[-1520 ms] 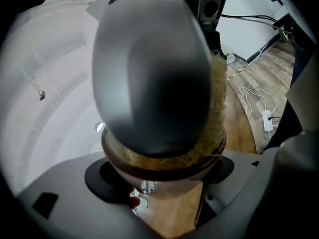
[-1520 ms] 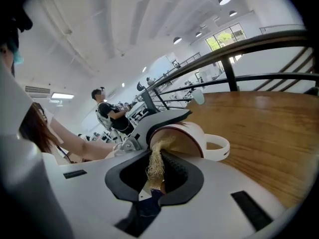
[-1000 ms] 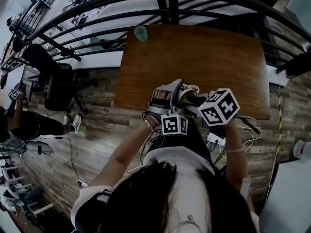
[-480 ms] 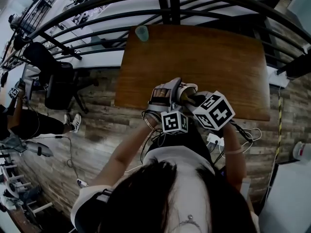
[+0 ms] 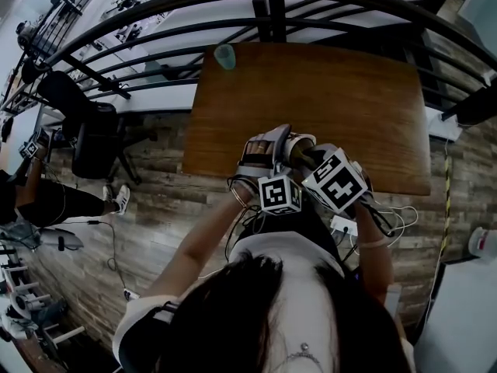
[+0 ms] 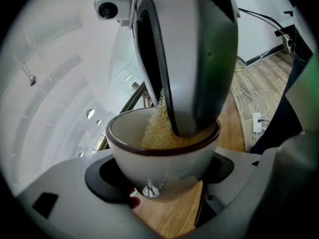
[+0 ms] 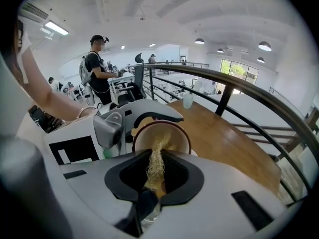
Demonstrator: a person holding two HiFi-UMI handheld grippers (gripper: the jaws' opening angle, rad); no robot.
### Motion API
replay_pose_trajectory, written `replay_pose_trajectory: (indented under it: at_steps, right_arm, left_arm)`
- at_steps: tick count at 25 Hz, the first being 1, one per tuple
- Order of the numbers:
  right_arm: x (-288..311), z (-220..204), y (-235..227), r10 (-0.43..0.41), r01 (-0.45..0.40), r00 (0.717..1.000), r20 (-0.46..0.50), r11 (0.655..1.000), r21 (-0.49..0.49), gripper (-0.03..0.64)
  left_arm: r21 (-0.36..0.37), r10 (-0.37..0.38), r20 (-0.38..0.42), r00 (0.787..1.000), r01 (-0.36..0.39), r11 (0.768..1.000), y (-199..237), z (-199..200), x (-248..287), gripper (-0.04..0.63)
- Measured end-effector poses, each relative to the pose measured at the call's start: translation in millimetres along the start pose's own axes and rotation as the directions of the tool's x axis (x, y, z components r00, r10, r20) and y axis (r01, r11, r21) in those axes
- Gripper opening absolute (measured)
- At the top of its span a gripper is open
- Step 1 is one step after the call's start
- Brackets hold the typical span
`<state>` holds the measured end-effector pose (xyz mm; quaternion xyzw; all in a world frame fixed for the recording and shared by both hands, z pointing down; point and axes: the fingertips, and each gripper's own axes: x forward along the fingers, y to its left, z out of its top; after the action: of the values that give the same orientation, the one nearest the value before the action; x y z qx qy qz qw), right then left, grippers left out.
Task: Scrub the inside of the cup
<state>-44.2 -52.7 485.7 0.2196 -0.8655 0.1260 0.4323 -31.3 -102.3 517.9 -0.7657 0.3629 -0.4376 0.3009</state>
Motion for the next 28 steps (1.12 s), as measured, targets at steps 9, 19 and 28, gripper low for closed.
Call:
replay_pose_trajectory:
  at_steps: [9,19,28]
  right_arm:
    - [-2.1,9.4,-20.2,-0.041,0.04,0.998,0.038,0.999,0.02,0.068]
    - [-3.7,19.2,-37.7,-0.071,0.069,0.993,0.091,0.997,0.032,0.069]
    - [-10.3,29.6,-51.7,-0.116,0.108,0.976,0.186,0.993,0.054,0.069]
  left_arm:
    - [-0.073,-0.03,-0.012,0.999,0.029,0.997,9.0,-2.1,14.6,0.407]
    - [-0.15,-0.041,-0.042,0.998,0.035,0.988,18.9,-9.7,30.7,0.407]
    - [-0.282,-0.079,-0.053,0.995,0.061,0.958,25.2,-12.9,40.9,0.407]
